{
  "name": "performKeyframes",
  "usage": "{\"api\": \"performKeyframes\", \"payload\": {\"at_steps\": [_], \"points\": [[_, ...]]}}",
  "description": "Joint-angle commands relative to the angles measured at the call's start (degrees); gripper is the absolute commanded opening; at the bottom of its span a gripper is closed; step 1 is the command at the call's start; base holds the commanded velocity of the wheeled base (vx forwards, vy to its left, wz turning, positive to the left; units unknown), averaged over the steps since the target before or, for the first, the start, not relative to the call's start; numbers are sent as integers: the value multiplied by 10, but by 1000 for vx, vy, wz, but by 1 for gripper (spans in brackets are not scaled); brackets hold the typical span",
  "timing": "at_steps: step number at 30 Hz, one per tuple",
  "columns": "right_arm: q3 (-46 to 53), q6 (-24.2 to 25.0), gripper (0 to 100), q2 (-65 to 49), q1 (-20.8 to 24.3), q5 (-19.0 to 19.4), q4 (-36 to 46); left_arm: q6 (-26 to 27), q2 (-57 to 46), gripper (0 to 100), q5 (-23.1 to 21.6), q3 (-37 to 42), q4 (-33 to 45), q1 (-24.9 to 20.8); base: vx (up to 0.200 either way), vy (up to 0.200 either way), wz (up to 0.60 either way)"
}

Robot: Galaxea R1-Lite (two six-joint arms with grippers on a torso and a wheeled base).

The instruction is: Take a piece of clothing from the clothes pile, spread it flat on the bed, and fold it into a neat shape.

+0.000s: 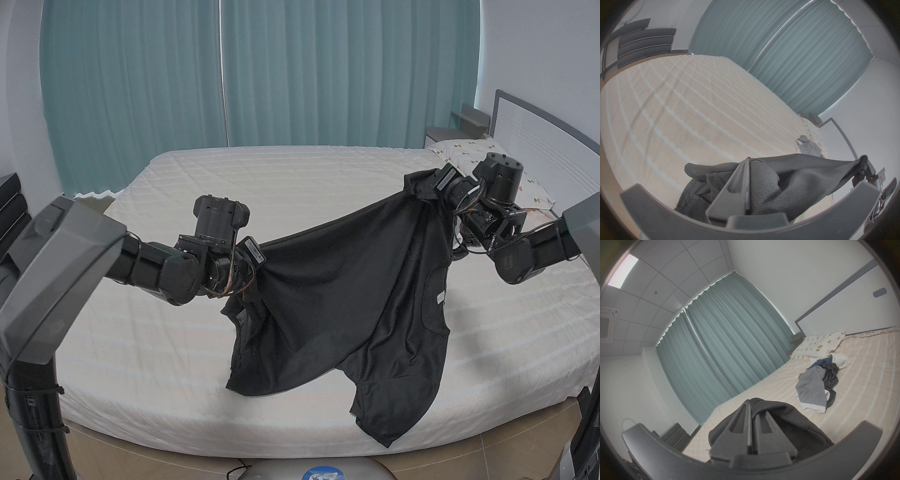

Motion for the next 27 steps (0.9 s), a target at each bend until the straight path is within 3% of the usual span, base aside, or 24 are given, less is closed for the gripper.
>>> {"api": "performKeyframes", "payload": {"at_steps": [1,12,21,22,23,26,27], "points": [[-2,0,0,63,-5,-9,-10,-2,73,0,7,-25,-1,8,0,0,0],[-54,8,0,167,-12,-17,-10,-18,155,0,18,-109,4,11,0,0,0],[-124,5,0,246,-22,-36,0,-22,218,0,61,-189,-1,15,0,0,0],[-128,5,0,251,-22,-35,0,-22,225,100,72,-209,-3,16,0,0,0],[-127,4,100,254,-22,-31,0,-22,232,100,85,-228,-3,18,0,0,0],[-121,-8,100,271,-20,-28,2,-18,258,100,118,-274,-1,26,0,0,0],[-119,-34,100,287,-22,-29,0,-11,272,100,132,-290,-1,30,0,0,0]]}}
